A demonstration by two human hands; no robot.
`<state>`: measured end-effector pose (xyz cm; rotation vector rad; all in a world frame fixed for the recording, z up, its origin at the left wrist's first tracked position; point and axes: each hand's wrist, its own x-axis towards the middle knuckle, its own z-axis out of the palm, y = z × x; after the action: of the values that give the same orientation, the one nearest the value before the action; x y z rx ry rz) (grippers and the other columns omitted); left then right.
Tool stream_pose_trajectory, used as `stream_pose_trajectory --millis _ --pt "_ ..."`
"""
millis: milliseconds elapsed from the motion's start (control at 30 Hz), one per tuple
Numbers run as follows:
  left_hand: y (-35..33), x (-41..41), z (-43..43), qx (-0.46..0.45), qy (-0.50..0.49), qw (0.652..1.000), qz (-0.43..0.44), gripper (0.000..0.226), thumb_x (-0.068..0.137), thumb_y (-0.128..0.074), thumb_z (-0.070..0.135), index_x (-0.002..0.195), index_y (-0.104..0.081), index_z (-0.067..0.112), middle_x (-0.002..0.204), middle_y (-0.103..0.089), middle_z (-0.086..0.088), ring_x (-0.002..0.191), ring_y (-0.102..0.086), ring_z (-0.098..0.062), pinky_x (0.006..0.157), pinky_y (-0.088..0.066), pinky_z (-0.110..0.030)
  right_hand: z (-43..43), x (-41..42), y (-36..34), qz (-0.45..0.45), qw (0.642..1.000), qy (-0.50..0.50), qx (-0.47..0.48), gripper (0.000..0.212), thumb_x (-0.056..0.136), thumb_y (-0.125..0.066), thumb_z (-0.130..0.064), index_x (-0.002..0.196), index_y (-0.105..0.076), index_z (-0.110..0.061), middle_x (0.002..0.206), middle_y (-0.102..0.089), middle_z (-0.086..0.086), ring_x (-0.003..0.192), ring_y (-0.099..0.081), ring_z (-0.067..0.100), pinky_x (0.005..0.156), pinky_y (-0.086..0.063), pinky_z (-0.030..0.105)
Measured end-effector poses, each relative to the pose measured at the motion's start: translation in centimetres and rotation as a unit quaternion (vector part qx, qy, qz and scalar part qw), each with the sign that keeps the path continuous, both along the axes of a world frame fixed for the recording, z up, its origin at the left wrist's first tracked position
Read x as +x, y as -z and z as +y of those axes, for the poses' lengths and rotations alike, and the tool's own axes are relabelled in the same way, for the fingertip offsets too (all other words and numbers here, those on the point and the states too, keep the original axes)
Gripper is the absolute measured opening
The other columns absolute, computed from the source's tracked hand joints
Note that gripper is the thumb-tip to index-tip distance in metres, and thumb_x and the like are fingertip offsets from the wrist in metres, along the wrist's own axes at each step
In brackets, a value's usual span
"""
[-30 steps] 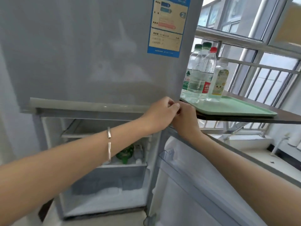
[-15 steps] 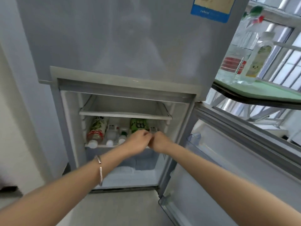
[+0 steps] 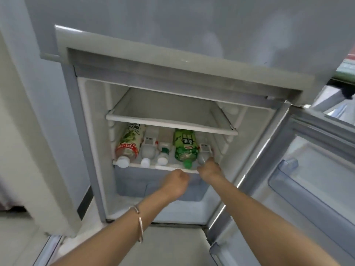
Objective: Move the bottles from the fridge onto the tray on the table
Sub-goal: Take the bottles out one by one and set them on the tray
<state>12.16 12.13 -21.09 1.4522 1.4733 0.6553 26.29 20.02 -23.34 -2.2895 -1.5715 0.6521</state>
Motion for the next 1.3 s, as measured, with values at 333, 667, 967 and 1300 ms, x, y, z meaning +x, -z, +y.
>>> stream_pose_trajectory --millis 333,667,967,1300 --pt "1.4 -0.5 1.1 -0.007 -0.008 1.0 0.002 0.023 0.098 -0.039 0.02 0.08 -0.052 0.013 0.091 -0.052 -0.01 0.082 -0.048 -0.019 0.072 -0.037 -0.029 -1.4 -0.7 2.2 -0.032 0.999 0.022 0.037 0.05 0.092 -0.048 -0.021 0.136 -0.028 -0.01 0.126 -0.056 0.021 0.115 -0.055 0.038 0.091 -0.047 0.042" --pt "-2.4 1.7 2.2 0.075 0.01 0.995 0.06 0.038 0.095 -0.039 0.006 0.132 -0.048 0.007 0.129 -0.059 -0.016 0.115 -0.057 -0.031 0.094 -0.047 -0.035 -6.7 -1.5 -6.0 -0.169 0.966 -0.087 0.173 0.028 0.095 -0.041 -0.007 0.122 -0.034 -0.013 0.113 -0.053 0.015 0.089 -0.058 0.032 0.066 -0.036 0.034" --pt "-9.6 3.2 -1.1 0.151 0.042 0.988 0.007 0.071 0.081 -0.071 0.016 0.142 -0.035 0.017 0.135 -0.056 -0.005 0.119 -0.057 -0.021 0.097 -0.047 -0.027 -11.7 -1.5 -17.5 -0.232 0.929 -0.207 0.201 0.041 0.094 -0.046 -0.012 0.133 -0.034 -0.013 0.118 -0.053 0.016 0.097 -0.061 0.038 0.068 -0.038 0.036" --pt "-20.2 4.5 -7.5 0.289 0.054 0.928 0.228 0.071 0.064 -0.064 0.067 0.119 -0.049 0.025 0.107 -0.069 0.003 0.096 -0.066 -0.021 0.077 -0.055 -0.035 -19.1 4.6 -27.3 -0.17 0.9 -0.248 0.316 0.032 0.096 -0.044 -0.038 0.123 -0.037 -0.022 0.091 -0.064 0.006 0.079 -0.062 0.032 0.067 -0.048 0.039"
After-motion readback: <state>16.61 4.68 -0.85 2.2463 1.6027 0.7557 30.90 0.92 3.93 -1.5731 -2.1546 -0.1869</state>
